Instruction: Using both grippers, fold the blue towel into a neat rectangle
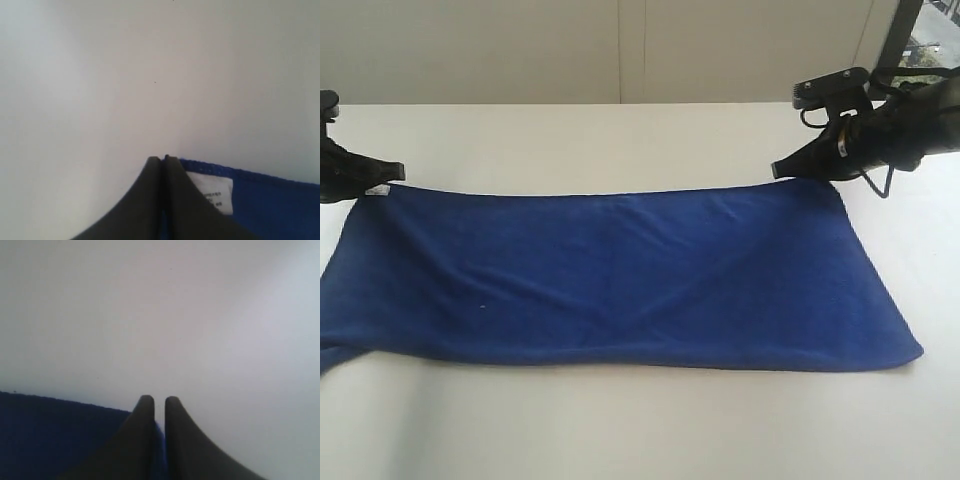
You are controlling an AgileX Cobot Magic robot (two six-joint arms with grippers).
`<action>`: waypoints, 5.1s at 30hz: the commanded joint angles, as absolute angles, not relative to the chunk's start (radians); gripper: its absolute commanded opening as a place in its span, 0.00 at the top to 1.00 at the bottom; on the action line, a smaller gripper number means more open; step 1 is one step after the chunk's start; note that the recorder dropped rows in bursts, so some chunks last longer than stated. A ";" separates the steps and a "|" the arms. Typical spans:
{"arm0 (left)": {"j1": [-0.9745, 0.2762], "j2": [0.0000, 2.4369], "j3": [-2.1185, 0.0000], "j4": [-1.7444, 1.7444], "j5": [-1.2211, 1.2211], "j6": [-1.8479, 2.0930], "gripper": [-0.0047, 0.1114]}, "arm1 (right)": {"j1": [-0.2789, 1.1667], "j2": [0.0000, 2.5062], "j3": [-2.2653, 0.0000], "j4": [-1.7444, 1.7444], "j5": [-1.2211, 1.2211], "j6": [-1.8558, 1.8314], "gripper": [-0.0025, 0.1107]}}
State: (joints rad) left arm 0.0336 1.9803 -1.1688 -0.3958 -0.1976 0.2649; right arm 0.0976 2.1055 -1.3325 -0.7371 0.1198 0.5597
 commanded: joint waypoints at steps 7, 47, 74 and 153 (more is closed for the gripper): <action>0.036 1.951 -1.166 -0.405 -0.157 0.266 0.49 | 0.090 2.083 -1.342 -0.736 0.164 0.592 0.58; -0.001 1.545 -0.805 -0.107 0.623 0.171 0.96 | 0.121 1.910 -1.336 0.168 0.754 -0.136 0.98; -0.001 1.653 -0.776 0.156 0.542 0.132 0.96 | 0.121 2.085 -1.336 0.166 0.702 -0.136 0.98; -0.003 1.705 -0.729 0.030 0.656 0.630 0.96 | 0.121 2.087 -1.336 0.138 0.653 -0.136 0.98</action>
